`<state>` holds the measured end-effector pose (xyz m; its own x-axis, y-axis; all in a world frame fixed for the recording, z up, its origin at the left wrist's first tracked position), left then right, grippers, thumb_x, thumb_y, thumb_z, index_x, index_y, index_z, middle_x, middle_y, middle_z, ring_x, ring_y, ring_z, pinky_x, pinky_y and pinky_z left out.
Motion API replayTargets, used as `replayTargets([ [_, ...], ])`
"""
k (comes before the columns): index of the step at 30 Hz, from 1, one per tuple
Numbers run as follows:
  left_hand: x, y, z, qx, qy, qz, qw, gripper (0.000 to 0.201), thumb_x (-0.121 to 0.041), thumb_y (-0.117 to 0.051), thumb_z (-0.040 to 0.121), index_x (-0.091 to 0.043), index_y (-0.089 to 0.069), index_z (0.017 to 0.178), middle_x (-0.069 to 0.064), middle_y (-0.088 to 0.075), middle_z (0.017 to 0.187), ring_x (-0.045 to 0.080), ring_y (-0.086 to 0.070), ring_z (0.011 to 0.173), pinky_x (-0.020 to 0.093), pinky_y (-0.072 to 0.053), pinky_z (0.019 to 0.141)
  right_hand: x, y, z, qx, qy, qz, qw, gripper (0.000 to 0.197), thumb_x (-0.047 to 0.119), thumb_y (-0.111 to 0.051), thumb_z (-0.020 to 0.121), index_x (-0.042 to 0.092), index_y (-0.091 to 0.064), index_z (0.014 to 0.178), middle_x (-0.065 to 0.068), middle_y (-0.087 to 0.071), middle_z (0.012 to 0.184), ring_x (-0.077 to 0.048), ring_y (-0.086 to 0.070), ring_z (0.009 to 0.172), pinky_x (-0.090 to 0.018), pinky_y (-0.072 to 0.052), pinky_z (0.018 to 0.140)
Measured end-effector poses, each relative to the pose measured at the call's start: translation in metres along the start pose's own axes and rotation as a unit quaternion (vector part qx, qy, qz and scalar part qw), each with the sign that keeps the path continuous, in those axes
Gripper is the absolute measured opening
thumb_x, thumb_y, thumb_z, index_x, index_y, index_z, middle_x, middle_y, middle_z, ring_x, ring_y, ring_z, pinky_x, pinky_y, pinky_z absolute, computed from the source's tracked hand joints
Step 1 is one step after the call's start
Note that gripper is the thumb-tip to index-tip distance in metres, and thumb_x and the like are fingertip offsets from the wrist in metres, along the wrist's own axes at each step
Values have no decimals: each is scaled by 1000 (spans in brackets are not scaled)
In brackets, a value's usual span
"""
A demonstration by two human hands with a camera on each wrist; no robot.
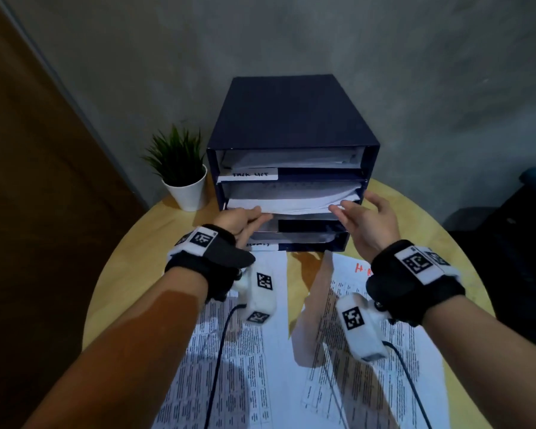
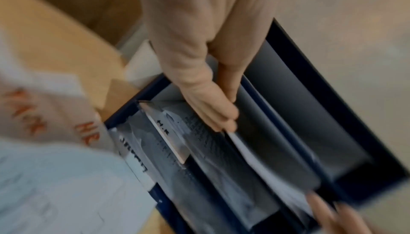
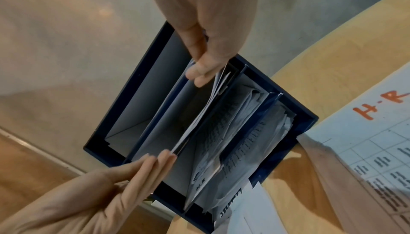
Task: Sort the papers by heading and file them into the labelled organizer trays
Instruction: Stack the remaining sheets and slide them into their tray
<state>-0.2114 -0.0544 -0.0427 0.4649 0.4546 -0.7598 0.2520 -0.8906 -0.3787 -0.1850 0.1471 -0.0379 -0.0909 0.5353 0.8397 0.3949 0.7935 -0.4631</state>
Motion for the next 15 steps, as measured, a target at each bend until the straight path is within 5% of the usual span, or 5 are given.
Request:
replayTargets([
  [5,8,-19,6,11,18,43,999,38,-7,-39,100,10,-40,134,24,-53,135,27,-57,121,21,-50,84,-10,-5,9,59,25,-194,979,38,-7,-48,92,0,-52,129,-8,-55,119,-23,-52,118,-27,-41,97],
  [7,6,-26,13,2,-19,53,998,38,-5,-36,101,14,-38,134,28,-55,128,29,-66,102,28,-50,89,-13,-5,12,67,45,-279,957,37,-1,-50,93,7,-55,129,-7,-54,131,-23,-47,129,-29,-40,102],
  [9,5,-32,20,-14,-46,58,997,37,-6,-36,101,17,-39,131,33,-59,115,29,-71,85,30,-53,80,-15,-4,14,80,64,-360,927,40,4,-51,93,13,-53,132,-10,-48,142,-27,-42,134,-32,-39,105],
  [12,4,-38,27,-36,-35,30,998,26,-9,-34,102,12,-46,111,35,-53,127,41,-57,117,35,-48,85,-26,-4,19,141,89,-504,848,45,12,-53,94,17,-46,139,-2,-21,158,-22,-18,147,-34,-22,119],
  [15,2,-37,37,-39,-37,33,998,39,-8,-29,103,17,-35,132,30,-52,131,35,-63,108,25,-53,79,-35,-1,21,137,124,-641,745,51,18,-51,95,23,-37,145,2,-2,161,-22,3,149,-38,-12,122],
])
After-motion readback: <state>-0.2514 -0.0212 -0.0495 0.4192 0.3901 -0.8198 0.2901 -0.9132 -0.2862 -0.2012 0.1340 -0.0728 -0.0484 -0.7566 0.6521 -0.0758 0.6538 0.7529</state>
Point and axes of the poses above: each hand's wrist, its own z-axis towards the middle knuckle, its own y-axis out of the back of the hand, x = y × z, the point moved 3 cm from there along z, towards the middle knuckle
